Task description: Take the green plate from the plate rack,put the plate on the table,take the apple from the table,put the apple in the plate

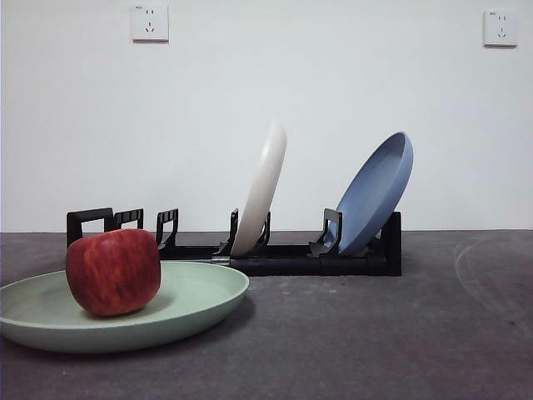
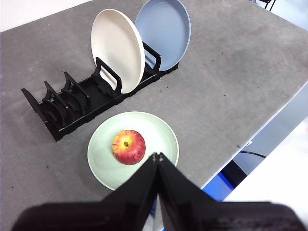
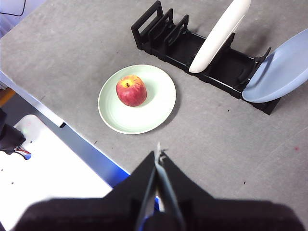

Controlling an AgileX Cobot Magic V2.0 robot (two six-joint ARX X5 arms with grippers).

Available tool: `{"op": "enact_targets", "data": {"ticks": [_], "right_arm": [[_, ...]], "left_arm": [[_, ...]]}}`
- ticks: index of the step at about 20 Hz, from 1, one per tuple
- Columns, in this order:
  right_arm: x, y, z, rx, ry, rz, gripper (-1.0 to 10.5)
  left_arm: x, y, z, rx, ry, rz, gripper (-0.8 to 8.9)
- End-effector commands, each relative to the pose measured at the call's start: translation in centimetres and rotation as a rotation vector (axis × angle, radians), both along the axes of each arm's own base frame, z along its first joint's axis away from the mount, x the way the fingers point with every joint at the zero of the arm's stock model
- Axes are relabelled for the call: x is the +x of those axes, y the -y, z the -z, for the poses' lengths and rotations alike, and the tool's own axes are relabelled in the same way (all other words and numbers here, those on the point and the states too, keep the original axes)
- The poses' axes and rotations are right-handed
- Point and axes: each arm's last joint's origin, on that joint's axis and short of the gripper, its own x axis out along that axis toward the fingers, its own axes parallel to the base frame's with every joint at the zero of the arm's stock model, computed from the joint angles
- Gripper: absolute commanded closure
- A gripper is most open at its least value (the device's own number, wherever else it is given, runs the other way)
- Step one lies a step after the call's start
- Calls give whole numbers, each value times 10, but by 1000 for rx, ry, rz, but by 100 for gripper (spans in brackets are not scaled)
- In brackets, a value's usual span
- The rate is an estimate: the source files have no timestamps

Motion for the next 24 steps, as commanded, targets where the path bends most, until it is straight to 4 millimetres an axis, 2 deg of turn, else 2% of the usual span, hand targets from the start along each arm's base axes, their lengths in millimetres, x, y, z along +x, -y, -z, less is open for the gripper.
{"op": "enact_targets", "data": {"ticks": [1,4,8,9,11,14,17,20,24], "right_arm": [[-1,1,3,-23,-18,3,948],[-1,1,3,-23,-18,3,948],[0,1,3,-23,-19,3,948],[0,1,3,-23,-18,3,947],[0,1,3,-23,-18,3,948],[0,1,3,-23,-18,3,948],[0,1,3,-23,-19,3,948],[0,0,3,-24,-19,3,948],[0,0,3,-23,-19,3,948]], "left_arm": [[1,1,1,0,-5,-4,817],[3,1,-1,-6,30,-39,817],[20,2,-28,-144,318,-166,817],[24,2,-32,-188,382,-142,817],[32,1,-26,-247,480,-54,817],[43,-4,12,-266,609,-33,817],[49,-9,69,-257,671,-97,817],[55,-15,122,-227,717,-279,817],[57,-20,183,-209,701,-428,817]]}}
